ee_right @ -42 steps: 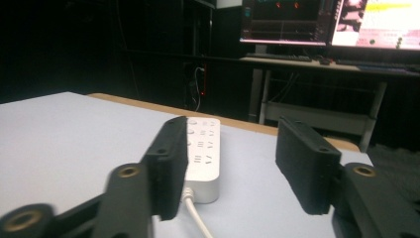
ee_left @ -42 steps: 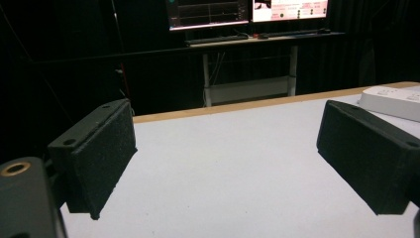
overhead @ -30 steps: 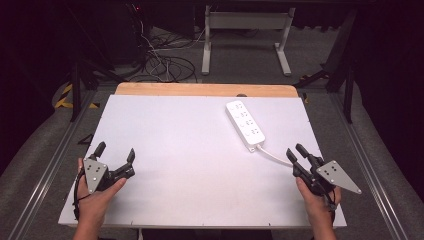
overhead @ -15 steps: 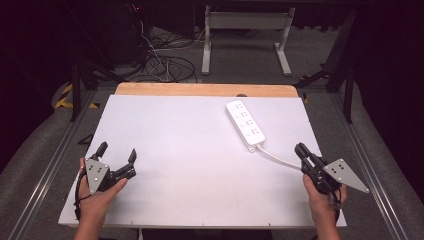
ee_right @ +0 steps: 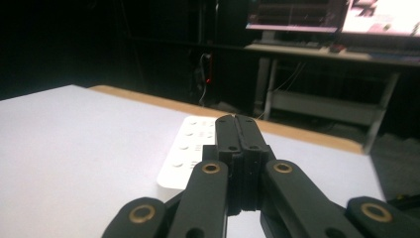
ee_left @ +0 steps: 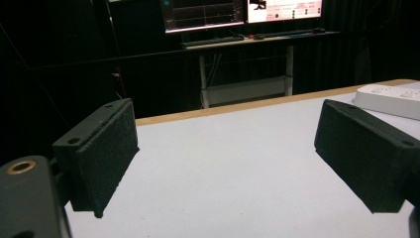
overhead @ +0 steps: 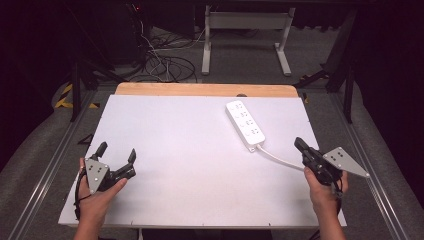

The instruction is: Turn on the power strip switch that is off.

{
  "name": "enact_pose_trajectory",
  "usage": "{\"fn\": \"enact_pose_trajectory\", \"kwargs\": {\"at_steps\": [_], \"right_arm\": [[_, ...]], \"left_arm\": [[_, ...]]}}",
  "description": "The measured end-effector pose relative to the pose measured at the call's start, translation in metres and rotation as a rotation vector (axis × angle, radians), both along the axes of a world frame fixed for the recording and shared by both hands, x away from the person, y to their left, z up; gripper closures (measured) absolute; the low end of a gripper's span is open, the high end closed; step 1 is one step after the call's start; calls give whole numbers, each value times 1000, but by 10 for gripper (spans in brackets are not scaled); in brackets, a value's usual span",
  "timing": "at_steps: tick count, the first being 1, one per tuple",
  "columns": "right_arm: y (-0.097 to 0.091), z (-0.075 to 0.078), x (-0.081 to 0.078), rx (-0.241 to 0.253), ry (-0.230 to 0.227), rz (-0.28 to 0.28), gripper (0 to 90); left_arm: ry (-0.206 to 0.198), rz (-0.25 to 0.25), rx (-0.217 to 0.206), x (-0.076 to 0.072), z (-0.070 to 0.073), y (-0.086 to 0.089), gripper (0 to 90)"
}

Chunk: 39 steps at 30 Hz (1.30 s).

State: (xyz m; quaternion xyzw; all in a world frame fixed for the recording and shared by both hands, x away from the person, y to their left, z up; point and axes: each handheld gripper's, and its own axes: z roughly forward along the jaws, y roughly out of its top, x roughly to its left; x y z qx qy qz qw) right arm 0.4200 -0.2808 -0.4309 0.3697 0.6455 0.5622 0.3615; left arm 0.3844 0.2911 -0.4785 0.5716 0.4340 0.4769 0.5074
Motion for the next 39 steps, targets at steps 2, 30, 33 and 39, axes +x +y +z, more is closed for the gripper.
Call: {"fn": "enact_pose_trajectory", "kwargs": {"at_steps": [2,30,33,39], "right_arm": [[6,3,4,-5,33,16,900],[43,19,59,-81,226,85,900],[46,19,63,-85,242,84,900],[54,20,72,-105,267,93,900]], "left_arm": [[-3,4,-2,0,0,1,107],[6,-13,28,0,-4,-3,113],[8,-13,26,0,-4,-2,113],[10,-8,25,0,-5,-1,114]]}}
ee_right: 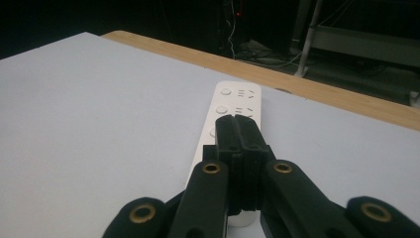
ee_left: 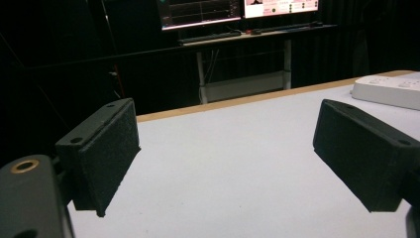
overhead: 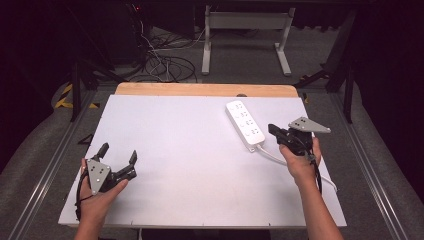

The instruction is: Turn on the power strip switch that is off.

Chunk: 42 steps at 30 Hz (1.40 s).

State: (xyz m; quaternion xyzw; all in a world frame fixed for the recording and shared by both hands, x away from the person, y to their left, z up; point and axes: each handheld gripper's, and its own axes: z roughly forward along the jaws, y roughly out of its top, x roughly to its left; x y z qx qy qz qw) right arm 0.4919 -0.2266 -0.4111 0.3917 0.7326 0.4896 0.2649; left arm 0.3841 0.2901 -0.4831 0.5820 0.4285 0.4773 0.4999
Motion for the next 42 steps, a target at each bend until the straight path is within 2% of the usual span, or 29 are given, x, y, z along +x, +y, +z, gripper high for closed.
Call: {"fn": "enact_pose_trajectory", "kwargs": {"at_steps": [19,32,38,42], "right_arm": [[18,-7,23,-38,69,9,900],[26,-14,32,-54,105,15,900],[33,-25,42,-69,143,11,900],[42,-32,50,-99,175,9,900]], "left_arm": [[1,5,-1,-4,-1,2,112],[-7,-28,19,-6,0,1,106],[-2,-27,16,-7,-1,2,106],[-2,-20,14,-7,-1,4,107]]}}
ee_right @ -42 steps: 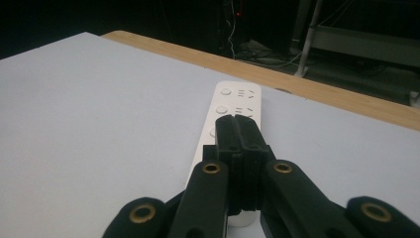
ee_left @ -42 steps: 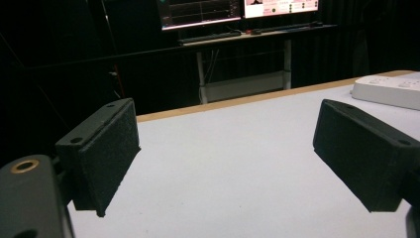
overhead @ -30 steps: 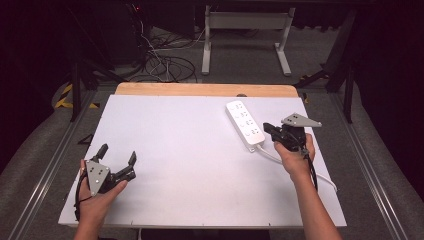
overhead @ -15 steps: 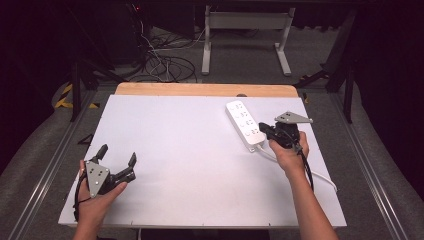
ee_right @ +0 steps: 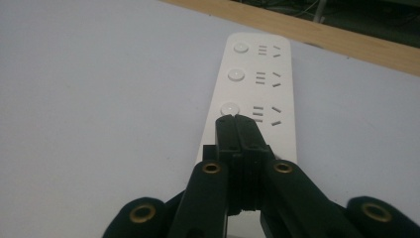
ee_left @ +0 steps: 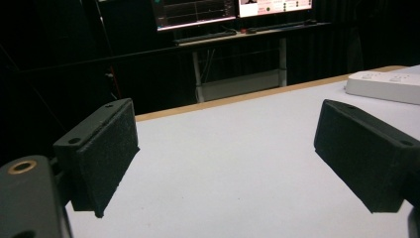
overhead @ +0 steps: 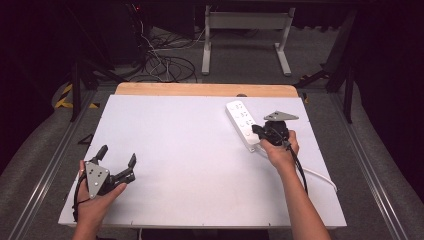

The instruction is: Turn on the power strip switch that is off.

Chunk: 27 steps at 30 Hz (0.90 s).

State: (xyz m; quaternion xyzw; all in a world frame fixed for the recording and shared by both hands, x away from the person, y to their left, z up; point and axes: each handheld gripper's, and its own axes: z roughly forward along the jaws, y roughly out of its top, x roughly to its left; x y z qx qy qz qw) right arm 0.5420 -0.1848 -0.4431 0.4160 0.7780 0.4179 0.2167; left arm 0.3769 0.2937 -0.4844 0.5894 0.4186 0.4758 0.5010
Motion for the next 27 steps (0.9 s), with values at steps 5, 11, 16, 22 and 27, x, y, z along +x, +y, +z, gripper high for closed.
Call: {"fn": "enact_pose_trajectory", "kwargs": {"at_steps": [5,11,16,22,27], "right_arm": [[6,-6,8,-24,31,5,900],[15,-11,15,-50,53,1,900],[20,-16,18,-82,68,-10,900],[23,-16,17,-81,89,-22,900],[27,-15,16,-107,97,-46,900]], "left_arm": [[2,11,-3,-2,-1,5,107],[3,9,-4,-3,-1,3,107],[0,3,-2,-2,0,1,107],[-4,5,-6,-2,1,2,108],[-9,5,-8,-3,2,1,108]]}}
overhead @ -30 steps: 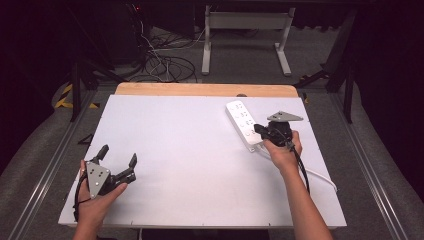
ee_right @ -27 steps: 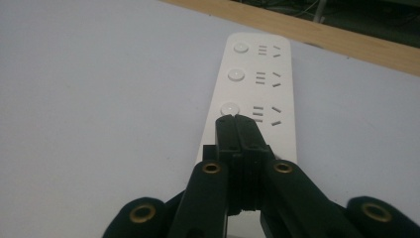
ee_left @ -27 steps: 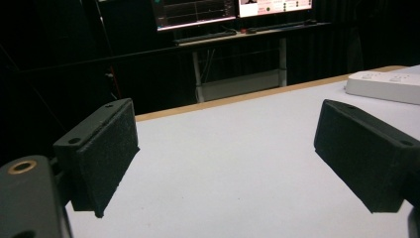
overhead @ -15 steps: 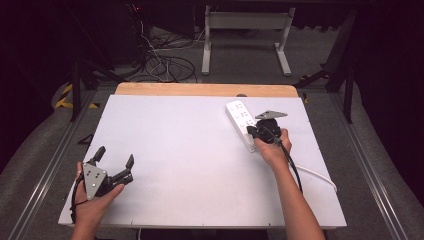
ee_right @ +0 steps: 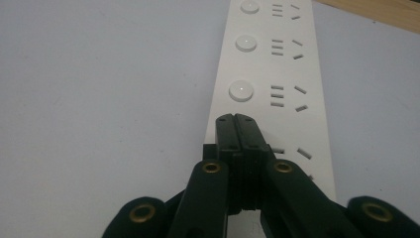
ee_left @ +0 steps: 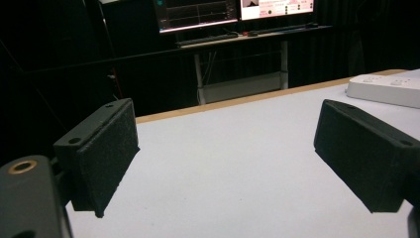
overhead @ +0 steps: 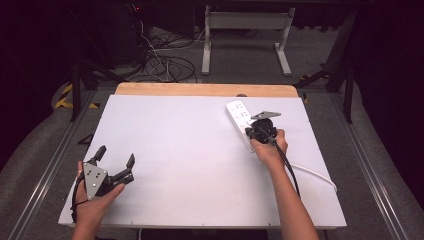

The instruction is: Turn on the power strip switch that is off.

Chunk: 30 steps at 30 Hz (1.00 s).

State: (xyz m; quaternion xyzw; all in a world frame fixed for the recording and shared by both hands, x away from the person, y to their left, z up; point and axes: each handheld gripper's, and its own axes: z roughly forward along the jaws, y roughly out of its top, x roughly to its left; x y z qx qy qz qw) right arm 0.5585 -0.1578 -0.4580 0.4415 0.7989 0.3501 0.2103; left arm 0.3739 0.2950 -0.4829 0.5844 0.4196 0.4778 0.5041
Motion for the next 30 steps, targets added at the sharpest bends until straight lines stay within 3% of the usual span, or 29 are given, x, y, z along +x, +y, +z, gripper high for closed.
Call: {"fn": "enact_pose_trajectory", "kwargs": {"at_steps": [4,6,15,26,30], "right_arm": [[-4,-1,2,36,20,-21,900],[-7,-1,3,18,13,-48,900],[-5,-1,1,6,-3,-38,900],[8,2,-1,-143,-36,-13,900],[8,2,-1,-150,-36,-10,900]], "left_arm": [[-5,1,5,-2,1,0,107],[-3,2,2,-3,1,1,107],[-1,11,-6,-2,0,2,108],[2,-5,-2,1,0,-2,108],[1,-4,-5,1,0,-2,108]]}}
